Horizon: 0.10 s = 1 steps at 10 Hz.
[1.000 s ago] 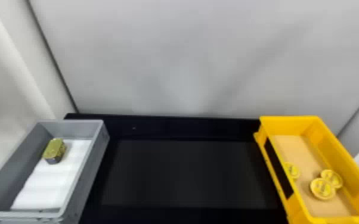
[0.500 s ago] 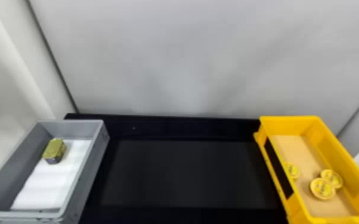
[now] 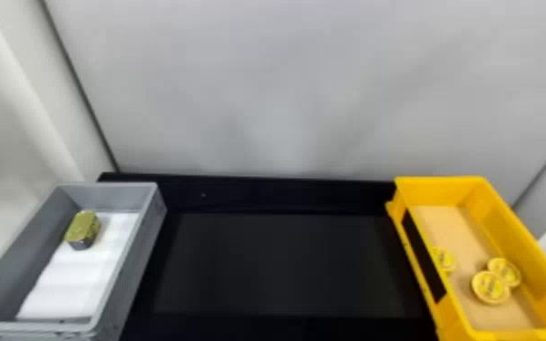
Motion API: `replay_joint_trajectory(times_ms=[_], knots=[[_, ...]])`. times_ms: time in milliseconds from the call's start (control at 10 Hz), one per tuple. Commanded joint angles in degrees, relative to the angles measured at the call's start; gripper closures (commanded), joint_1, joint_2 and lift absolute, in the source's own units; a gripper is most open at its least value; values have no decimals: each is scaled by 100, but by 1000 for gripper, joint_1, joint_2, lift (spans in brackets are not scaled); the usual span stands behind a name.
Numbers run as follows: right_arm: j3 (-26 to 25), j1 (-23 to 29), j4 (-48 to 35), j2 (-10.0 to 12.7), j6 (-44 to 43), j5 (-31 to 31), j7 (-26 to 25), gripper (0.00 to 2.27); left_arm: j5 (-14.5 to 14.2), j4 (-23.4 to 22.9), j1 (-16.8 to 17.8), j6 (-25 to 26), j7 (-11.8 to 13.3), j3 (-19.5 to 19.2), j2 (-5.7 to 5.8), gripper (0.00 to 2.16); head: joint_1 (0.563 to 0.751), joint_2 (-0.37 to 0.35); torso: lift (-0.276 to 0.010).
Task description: Pick up the round yellow can and place it in the yellow rectangular box
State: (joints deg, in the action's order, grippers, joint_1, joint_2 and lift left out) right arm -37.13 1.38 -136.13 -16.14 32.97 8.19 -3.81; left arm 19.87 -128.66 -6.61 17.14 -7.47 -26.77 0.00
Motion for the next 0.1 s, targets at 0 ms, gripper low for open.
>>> replay_joint_trajectory(times_ms=[0], knots=[[13, -67, -54, -30, 343, -72, 12, 167, 0, -1, -8, 0, 0, -14, -15, 84, 694, 14, -56]])
